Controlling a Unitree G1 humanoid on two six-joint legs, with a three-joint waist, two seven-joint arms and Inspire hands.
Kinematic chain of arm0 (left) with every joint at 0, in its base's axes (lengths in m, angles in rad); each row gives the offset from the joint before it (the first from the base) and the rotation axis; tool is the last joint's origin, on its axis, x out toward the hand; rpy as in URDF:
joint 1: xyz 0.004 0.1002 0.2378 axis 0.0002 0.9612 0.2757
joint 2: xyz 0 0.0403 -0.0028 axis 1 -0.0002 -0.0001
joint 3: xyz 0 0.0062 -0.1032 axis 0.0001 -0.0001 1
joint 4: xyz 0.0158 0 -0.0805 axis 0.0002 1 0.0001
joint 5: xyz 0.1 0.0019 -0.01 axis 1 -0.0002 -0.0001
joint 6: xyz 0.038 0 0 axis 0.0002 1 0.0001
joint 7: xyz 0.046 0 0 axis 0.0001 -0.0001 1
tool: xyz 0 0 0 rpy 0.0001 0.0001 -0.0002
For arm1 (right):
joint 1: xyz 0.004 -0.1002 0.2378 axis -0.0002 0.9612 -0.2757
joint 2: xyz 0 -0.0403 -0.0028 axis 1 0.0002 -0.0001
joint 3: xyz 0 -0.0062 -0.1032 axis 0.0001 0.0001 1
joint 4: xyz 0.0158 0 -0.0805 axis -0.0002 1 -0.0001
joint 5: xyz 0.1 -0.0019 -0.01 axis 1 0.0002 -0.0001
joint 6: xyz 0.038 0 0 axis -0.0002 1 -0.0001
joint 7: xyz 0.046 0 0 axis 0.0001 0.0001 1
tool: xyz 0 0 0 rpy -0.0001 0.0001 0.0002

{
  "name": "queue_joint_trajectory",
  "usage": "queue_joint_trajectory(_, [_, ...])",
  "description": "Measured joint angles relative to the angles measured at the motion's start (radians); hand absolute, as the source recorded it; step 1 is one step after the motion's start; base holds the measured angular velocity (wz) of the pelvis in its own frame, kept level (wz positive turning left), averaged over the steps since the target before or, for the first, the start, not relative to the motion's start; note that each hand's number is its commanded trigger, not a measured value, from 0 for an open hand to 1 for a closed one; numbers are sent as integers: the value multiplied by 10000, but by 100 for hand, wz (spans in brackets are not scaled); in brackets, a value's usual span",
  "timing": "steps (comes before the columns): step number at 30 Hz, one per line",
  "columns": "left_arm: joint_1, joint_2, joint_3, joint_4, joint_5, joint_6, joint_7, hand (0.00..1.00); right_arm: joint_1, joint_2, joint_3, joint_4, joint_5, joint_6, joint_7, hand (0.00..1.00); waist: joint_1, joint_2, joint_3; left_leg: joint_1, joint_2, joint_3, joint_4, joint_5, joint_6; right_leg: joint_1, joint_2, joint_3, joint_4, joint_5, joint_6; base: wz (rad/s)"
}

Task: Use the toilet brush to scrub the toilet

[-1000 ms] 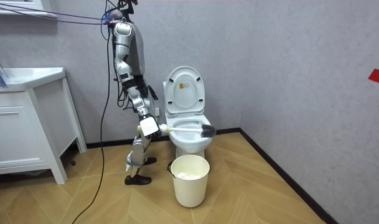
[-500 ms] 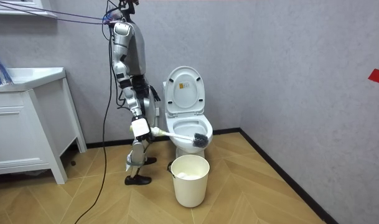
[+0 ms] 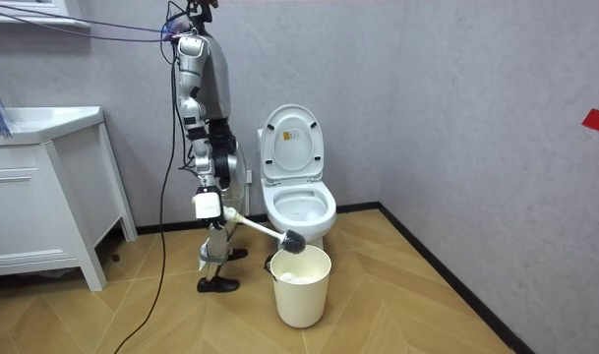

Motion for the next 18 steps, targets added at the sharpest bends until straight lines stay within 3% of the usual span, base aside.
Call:
queue_joint_trajectory(10, [-249,-3,-235,23,191,328,-578,0,-365,-10,783,159,-1018,669,1520,0,42,-200,44,-41,4,-1,76,-6,1,9,-1,-12,-13,4,0,0])
queue_joint_trajectory(18, [-279,-84,-426,24,186,360,-1069,0,-387,-15,982,188,-1147,987,2176,0,52,-194,45,-188,41,-21,333,-90,-4,-2,11,-54,-24,11,1,0])
